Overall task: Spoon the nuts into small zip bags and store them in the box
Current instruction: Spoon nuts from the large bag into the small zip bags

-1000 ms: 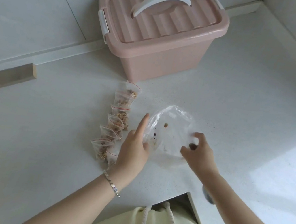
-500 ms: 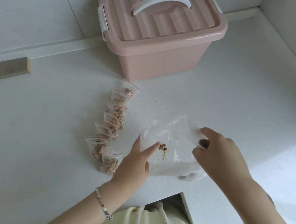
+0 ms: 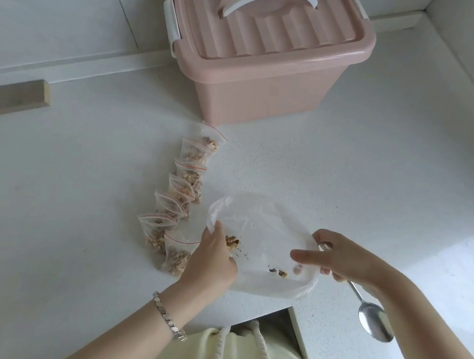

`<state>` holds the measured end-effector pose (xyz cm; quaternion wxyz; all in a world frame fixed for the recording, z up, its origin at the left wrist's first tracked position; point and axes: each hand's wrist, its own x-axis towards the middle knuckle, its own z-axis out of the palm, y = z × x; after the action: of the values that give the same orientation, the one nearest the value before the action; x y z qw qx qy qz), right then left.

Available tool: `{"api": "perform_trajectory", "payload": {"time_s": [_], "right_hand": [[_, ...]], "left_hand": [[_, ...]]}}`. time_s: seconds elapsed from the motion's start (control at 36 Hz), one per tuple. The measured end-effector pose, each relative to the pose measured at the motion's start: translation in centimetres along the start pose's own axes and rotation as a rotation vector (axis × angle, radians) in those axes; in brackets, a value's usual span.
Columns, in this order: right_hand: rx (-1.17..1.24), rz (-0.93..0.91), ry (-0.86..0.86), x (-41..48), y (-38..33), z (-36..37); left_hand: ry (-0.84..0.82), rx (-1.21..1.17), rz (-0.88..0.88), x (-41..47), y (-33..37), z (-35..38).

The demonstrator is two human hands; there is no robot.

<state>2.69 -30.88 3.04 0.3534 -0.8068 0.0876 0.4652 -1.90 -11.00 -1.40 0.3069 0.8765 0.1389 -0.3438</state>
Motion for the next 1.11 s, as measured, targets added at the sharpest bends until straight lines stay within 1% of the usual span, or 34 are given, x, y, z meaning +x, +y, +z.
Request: {"api": "perform_trajectory", "payload": {"time_s": [0.08,0.22,0.33,0.39,0.47,0.58,0.64,0.67,0.75,0.83,0.86,0.94,0.97,1.06,1.11], "right_hand": [[-0.045,-0.031,-0.061,-0.2,0.5,-0.6],[-0.086,-0.087,-0.058,-0.7,1.9,-0.5],[-0.035,-0.105,0.063,-0.7,2.7,0.3],[0.002,-0.143,0.117,-0.9,2.4,0.3],[0.070,-0.220,0.206,-1.6,1.2,-0.1],[0.319,-0.292,0.337,-2.1,-0.5,-0.5],[0.370,-0.341,0.368,-2.1,-1.4,-0.4],[0.348,-0.337,0.381,-2.0,-1.8,-0.3],[0.172,-0.298,0.416,-1.5,-2.5,0.3],[0.186,-0.390,0.577,-1.7,-3.2,0.3],[0.190,-0.410,0.593,-1.9,-3.4,0.2],[0.104,-0.364,0.508,-1.9,-3.7,0.3],[0.095,-0.364,0.510,-1.9,-3.6,0.4],[0.140,-0.416,0.600,-2.4,-3.3,0.4],[0.135,-0.411,0.594,-2.6,-3.1,0.4]], "left_hand": [[0.016,-0.017,-0.001,-0.1,0.1,-0.1],[0.040,-0.051,0.010,-0.1,0.4,-0.1],[0.056,-0.051,0.058,-0.4,0.2,0.2],[0.056,-0.047,0.091,-0.5,0.1,0.2],[-0.008,-0.052,0.114,-0.8,0.1,0.3],[-0.107,-0.125,0.098,-0.7,0.5,0.7],[-0.150,-0.161,0.101,-0.7,0.8,0.9],[-0.166,-0.175,0.101,-0.7,0.9,1.0],[-0.190,-0.196,0.094,-0.8,0.8,1.3],[-0.144,-0.230,0.110,-0.7,0.4,1.3],[-0.122,-0.246,0.117,-0.7,0.4,1.2],[-0.102,-0.261,0.123,-0.7,0.3,1.0],[-0.107,-0.261,0.120,-0.7,0.3,1.0],[-0.093,-0.260,0.128,-0.6,0.3,0.7],[-0.063,-0.253,0.130,-0.7,0.3,0.6]]}}
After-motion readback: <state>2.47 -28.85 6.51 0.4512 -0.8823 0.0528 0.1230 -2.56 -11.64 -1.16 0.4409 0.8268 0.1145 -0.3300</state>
